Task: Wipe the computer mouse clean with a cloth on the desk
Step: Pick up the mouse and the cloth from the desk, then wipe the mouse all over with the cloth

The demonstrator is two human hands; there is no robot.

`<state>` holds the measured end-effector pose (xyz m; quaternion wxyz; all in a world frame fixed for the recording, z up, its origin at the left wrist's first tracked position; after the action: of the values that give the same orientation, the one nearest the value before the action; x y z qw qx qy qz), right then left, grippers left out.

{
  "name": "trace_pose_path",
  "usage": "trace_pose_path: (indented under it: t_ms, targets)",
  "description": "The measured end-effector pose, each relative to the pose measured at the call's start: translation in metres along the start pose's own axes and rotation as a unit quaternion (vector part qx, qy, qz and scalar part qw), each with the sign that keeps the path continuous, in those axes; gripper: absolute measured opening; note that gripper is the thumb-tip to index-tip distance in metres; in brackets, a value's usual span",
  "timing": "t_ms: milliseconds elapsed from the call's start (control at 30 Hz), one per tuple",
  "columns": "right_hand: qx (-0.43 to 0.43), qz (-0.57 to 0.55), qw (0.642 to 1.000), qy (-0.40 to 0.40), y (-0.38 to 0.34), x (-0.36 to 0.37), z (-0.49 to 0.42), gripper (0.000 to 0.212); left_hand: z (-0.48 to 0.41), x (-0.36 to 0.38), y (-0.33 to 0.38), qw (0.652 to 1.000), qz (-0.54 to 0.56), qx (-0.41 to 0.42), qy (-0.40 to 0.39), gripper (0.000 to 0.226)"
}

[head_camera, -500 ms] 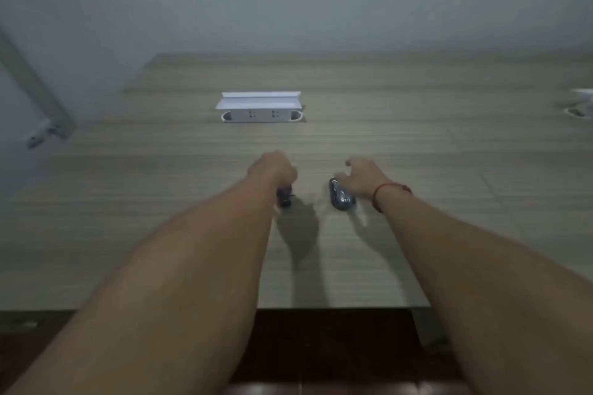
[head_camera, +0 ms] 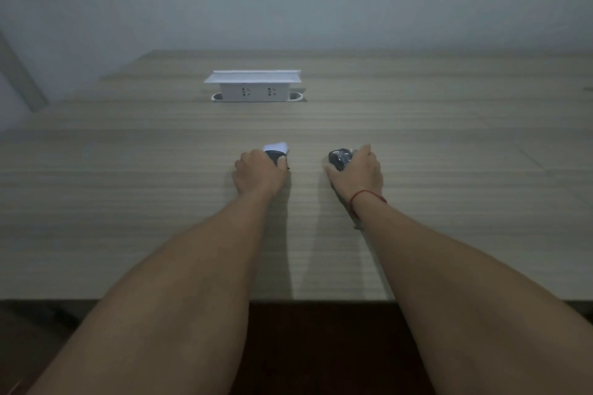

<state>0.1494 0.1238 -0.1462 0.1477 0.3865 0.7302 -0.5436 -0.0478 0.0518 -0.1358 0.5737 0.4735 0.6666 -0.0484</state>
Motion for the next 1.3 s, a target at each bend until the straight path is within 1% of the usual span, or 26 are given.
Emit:
trace_pose_path:
  t_ms: [100, 233, 300, 367, 500, 567, 633, 700, 833, 933, 1100, 1200, 1300]
  targets:
    - [-0.007, -0.022, 1.0, 0.013, 0.0, -0.001, 0.009, 0.062, 0.009, -0.003, -0.003, 1.0, 0.006, -0.003, 0.025, 0.047]
    - [-0.028, -0.052, 0.998, -0.001, 0.001, -0.021, 0.038, 0.062, 0.038, -0.02, -0.012, 0.998, 0.001, 0.009, 0.058, 0.046]
    - [-0.031, -0.065, 0.997, -0.022, 0.001, -0.029, 0.051, 0.063, 0.049, -0.028, -0.017, 0.998, -0.006, 0.004, 0.056, 0.047]
    - [-0.038, -0.076, 0.996, -0.039, 0.003, -0.034, 0.062, 0.065, 0.056, -0.031, -0.02, 0.999, -0.007, -0.002, 0.038, 0.046]
    - [-0.064, -0.091, 0.992, -0.051, 0.006, -0.044, 0.076, 0.065, 0.069, -0.041, -0.024, 1.0, -0.006, 0.005, 0.027, 0.045]
    - [-0.071, -0.09, 0.991, -0.063, 0.006, -0.047, 0.082, 0.065, 0.073, -0.046, -0.027, 0.999, 0.029, -0.007, 0.032, 0.043]
    - [-0.081, -0.083, 0.991, -0.072, 0.006, -0.048, 0.085, 0.067, 0.072, -0.052, -0.03, 0.993, 0.101, -0.032, 0.048, 0.038]
    - [-0.089, -0.079, 0.99, -0.078, 0.007, -0.047, 0.087, 0.068, 0.072, -0.059, -0.032, 0.982, 0.168, -0.036, 0.079, 0.033]
    - [-0.082, -0.096, 0.988, -0.089, 0.007, -0.047, 0.088, 0.072, 0.075, -0.079, -0.021, 0.961, 0.237, 0.018, 0.14, 0.031]
    - [-0.074, -0.117, 0.986, -0.093, 0.007, -0.047, 0.087, 0.076, 0.075, -0.087, -0.005, 0.948, 0.279, 0.065, 0.141, 0.032]
    - [-0.078, -0.123, 0.985, -0.097, 0.006, -0.047, 0.085, 0.072, 0.075, -0.092, 0.02, 0.922, 0.35, 0.094, 0.134, 0.029]
    - [-0.083, -0.13, 0.982, -0.104, 0.006, -0.043, 0.085, 0.067, 0.078, -0.086, 0.031, 0.923, 0.346, 0.118, 0.121, 0.034]
    - [-0.083, -0.138, 0.982, -0.101, 0.006, -0.043, 0.085, 0.054, 0.08, -0.071, 0.031, 0.932, 0.323, 0.128, 0.101, 0.038]
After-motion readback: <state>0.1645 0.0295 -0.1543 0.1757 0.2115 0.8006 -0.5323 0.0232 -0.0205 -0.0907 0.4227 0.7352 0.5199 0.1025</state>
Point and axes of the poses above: each hand's wrist, its own z-axis away from the middle knuckle, its own x-axis out of the palm, y = z × x, the point moved 7 cm from there along -z, towards the middle knuckle, and after that the axes turned 14 degrees about y, right-handed, at the moved point
